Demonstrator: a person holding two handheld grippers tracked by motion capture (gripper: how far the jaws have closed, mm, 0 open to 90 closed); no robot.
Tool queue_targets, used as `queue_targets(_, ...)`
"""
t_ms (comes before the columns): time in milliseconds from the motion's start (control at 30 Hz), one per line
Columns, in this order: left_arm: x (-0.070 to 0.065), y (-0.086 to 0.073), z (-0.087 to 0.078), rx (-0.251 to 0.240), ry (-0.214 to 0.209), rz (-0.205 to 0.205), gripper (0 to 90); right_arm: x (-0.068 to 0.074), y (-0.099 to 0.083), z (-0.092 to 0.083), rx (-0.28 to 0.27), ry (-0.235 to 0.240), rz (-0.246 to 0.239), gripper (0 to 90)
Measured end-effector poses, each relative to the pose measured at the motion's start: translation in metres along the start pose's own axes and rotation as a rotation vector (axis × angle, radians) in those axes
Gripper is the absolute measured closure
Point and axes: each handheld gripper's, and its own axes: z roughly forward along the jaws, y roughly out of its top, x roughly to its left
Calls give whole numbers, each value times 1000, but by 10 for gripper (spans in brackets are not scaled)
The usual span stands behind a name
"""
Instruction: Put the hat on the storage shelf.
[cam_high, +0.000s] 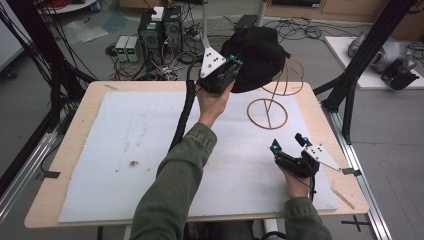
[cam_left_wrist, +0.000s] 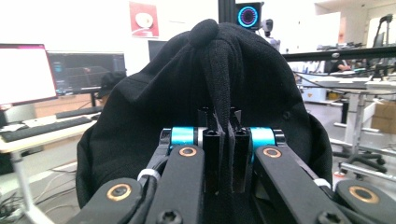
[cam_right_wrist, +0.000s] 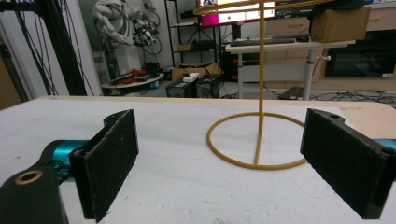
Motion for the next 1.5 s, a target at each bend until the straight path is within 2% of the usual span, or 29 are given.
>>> queue_targets(100, -4, -1, 13, 1, -18, -2, 877, 2, 0, 0, 5, 5, -3, 105)
queue_targets(133, -5, -1, 17, 5, -20, 0, 876, 3, 0, 1, 4, 14, -24, 105)
queue_targets(267, -9, 4, 34, 9, -45, -7, 876, 3, 0, 1, 4, 16, -16, 105)
queue_targets(300, -9, 4, 34, 9, -45, -7, 876, 2, 0, 1, 2, 18, -18, 106)
queue_targets(500, -17, 12, 57, 46, -83, 39, 876, 2, 1, 0, -11, 20, -21, 105)
queue_targets(700, -23, 17, 74, 52, -107, 39, 876, 4, 0, -1, 0, 34, -22, 105)
queue_targets(767, -23, 18, 78, 58, -103, 58, 876, 4, 0, 0, -3, 38, -28, 105)
queue_targets(1033, -22, 11, 94, 93, -124, 35, 875, 5, 0, 0, -2, 45, -29, 105)
queue_targets(1200, -22, 7, 102, 135, -127, 27, 875, 7, 0, 0, 0, 50, -27, 106)
queue_targets(1333, -22, 2, 109, 193, -142, 45, 875, 9, 0, 1, 1, 51, -37, 106)
queue_targets(1500, -25, -5, 115, 248, -178, 47, 874, 9, -1, 2, 4, 54, -38, 106)
